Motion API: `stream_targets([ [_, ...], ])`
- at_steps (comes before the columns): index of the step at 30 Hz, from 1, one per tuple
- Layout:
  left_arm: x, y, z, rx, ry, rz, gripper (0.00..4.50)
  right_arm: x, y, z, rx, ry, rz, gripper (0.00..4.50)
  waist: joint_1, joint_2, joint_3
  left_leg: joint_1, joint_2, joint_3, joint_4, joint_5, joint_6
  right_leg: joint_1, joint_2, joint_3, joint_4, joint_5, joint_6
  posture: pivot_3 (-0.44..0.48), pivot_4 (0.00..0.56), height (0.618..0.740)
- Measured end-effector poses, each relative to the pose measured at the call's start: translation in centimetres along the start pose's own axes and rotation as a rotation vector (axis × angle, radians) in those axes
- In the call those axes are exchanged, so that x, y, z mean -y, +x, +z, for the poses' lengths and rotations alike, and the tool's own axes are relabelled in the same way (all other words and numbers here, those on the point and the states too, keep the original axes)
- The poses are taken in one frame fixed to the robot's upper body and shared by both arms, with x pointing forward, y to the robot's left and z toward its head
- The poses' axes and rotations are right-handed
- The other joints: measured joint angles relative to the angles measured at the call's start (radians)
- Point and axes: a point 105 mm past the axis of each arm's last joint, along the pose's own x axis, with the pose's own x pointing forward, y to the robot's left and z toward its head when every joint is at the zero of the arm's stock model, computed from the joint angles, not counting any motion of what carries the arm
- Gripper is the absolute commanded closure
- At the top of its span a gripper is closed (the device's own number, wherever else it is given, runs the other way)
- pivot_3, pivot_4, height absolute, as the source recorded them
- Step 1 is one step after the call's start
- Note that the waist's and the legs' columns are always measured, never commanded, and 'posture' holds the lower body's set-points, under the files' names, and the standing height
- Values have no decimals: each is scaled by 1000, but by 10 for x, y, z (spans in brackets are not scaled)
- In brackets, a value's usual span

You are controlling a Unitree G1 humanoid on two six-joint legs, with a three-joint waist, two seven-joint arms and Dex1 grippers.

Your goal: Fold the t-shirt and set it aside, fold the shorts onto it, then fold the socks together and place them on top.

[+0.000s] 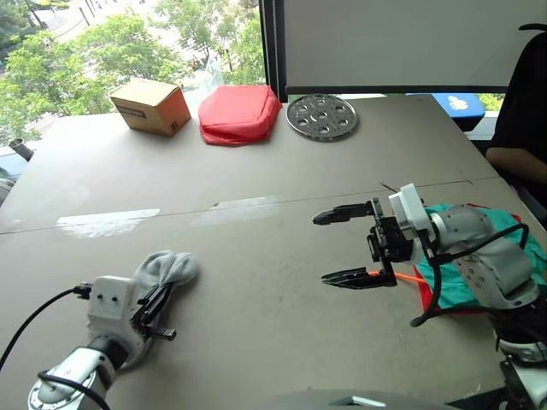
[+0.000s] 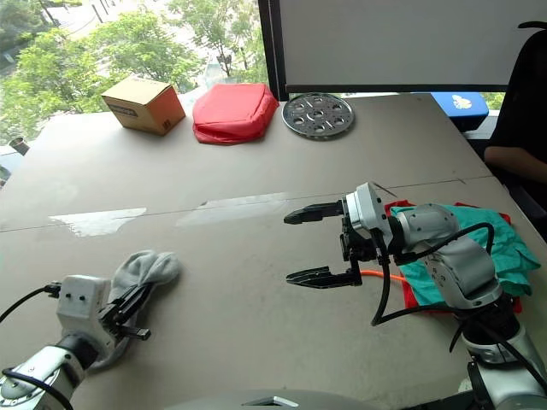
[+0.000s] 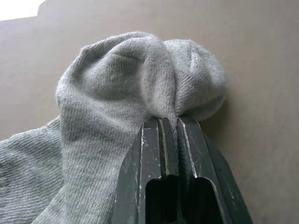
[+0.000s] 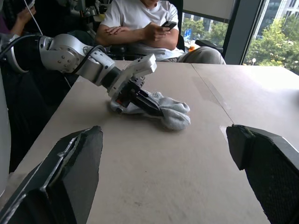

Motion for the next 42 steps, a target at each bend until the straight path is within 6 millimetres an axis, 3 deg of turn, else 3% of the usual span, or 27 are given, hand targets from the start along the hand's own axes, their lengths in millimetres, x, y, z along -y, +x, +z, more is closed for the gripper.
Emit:
stream_targets([
  [4,36,33,29,28,118,-252,4460,1,-16,-9,-58,18,-72,0,-10,-4,3,0,-3,3,-1,-2,3,1,0,5,-1,1,-1,0,150,740],
  [10,64,91,54,39,306,-384,4460,-2,-34,-14,-110,23,-181,0,-19,-6,3,2,-7,1,-1,-1,3,3,1,5,0,1,-2,0,150,740],
  [13,65,113,55,23,394,-363,4460,-5,-33,-11,-117,9,-198,0,-27,-7,3,3,-6,2,-2,-2,3,3,1,5,-1,1,-1,0,150,740],
  [16,67,118,53,35,459,-375,4460,-5,-32,-10,-119,4,-210,0,-26,-7,3,3,-5,2,-2,-2,4,3,1,5,-1,1,-1,0,150,740],
  [22,70,108,44,49,398,-409,2130,-2,-33,-12,-133,7,-242,0,-24,-8,4,2,-2,2,-2,-2,3,3,-1,5,-1,1,-1,0,150,740],
  [23,67,98,44,58,328,-419,1523,-1,-31,-12,-131,8,-243,0,-26,-8,4,2,-1,2,-2,-2,3,3,0,5,-1,1,-1,0,150,740],
  [24,64,91,47,76,283,-422,1323,-1,-30,-12,-129,11,-248,0,-31,-9,5,2,0,3,-2,-2,3,3,0,5,-1,1,-1,0,150,740],
  [27,37,46,57,149,-8,-416,1323,11,-26,-19,-143,10,-305,0,-45,-8,6,3,4,2,-2,-2,3,2,-2,4,0,1,-1,0,150,740],
  [31,-4,8,71,196,-264,-322,1323,41,-15,-38,-187,108,-404,0,-38,-5,9,4,3,-1,-1,-1,2,3,2,1,1,1,-1,0,150,740],
  [33,-10,3,68,177,-292,-292,1323,45,-10,-43,-200,143,-415,0,-33,-5,9,4,1,-1,-1,-1,2,3,1,1,1,1,-1,0,150,740],
  [37,-29,3,37,54,-414,-154,1323,76,16,-62,-232,260,-517,0,-32,-7,9,3,-2,1,-1,-1,2,2,1,4,1,1,-2,0,150,740],
  [42,-23,11,22,-24,-457,-129,1323,109,43,-65,-250,314,-597,0,-27,-7,9,2,-7,-1,-3,0,1,1,1,4,1,2,-2,0,150,740],
])
